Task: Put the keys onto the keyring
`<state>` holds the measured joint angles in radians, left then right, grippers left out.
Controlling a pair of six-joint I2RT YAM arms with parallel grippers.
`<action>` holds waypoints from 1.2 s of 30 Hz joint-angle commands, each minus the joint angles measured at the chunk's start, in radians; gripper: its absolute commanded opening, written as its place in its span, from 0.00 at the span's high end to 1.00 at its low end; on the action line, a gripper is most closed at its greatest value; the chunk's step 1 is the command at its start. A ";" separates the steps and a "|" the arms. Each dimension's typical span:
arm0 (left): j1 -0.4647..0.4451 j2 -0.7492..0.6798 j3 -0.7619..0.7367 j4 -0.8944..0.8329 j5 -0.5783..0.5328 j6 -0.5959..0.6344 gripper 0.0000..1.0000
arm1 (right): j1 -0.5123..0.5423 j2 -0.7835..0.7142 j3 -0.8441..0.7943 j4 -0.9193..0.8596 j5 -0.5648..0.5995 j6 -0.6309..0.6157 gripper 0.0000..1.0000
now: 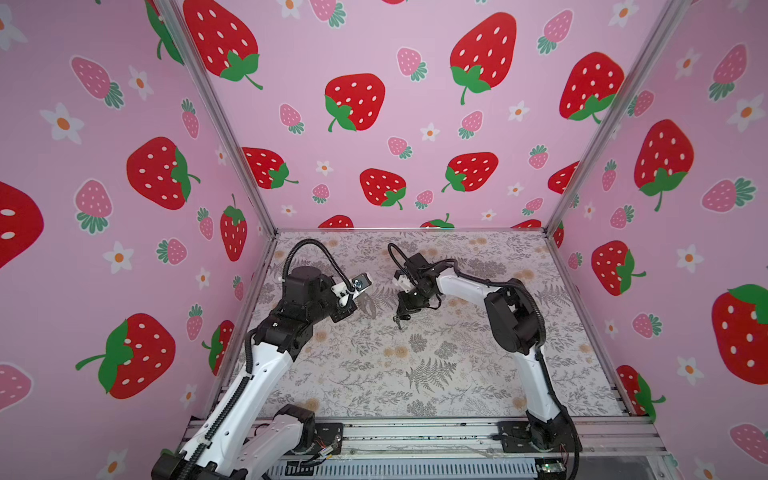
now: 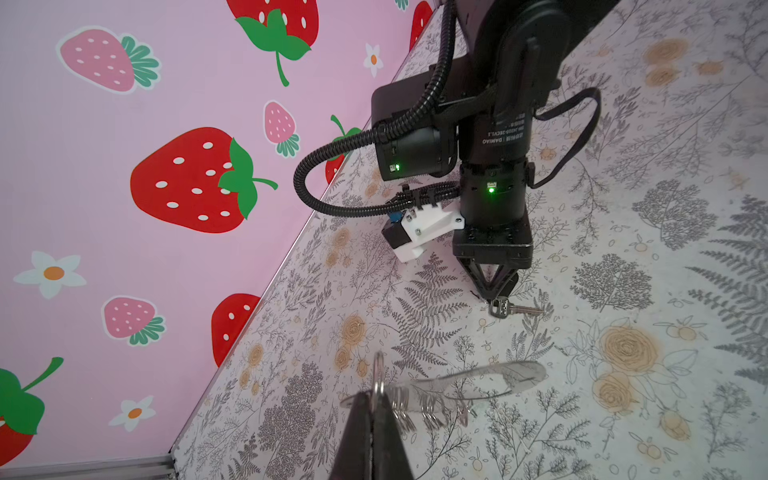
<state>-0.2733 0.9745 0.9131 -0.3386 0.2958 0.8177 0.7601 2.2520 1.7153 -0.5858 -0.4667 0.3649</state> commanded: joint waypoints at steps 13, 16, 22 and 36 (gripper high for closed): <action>-0.003 -0.011 0.023 0.033 0.005 -0.006 1.00 | -0.008 -0.132 -0.098 0.136 -0.058 -0.109 1.00; -0.004 -0.008 0.024 0.051 0.009 -0.025 1.00 | -0.023 -0.225 -0.169 0.209 -0.031 -0.181 1.00; -0.040 -0.001 0.024 0.093 -0.002 -0.037 1.00 | -0.083 -0.438 -0.332 0.364 -0.004 -0.315 1.00; -0.208 0.124 0.122 0.141 -0.067 0.036 1.00 | -0.140 -0.847 -0.659 0.661 -0.245 -0.567 1.00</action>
<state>-0.4488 1.0901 0.9592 -0.2508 0.2489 0.8185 0.6216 1.4536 1.1080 -0.0360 -0.6197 -0.1333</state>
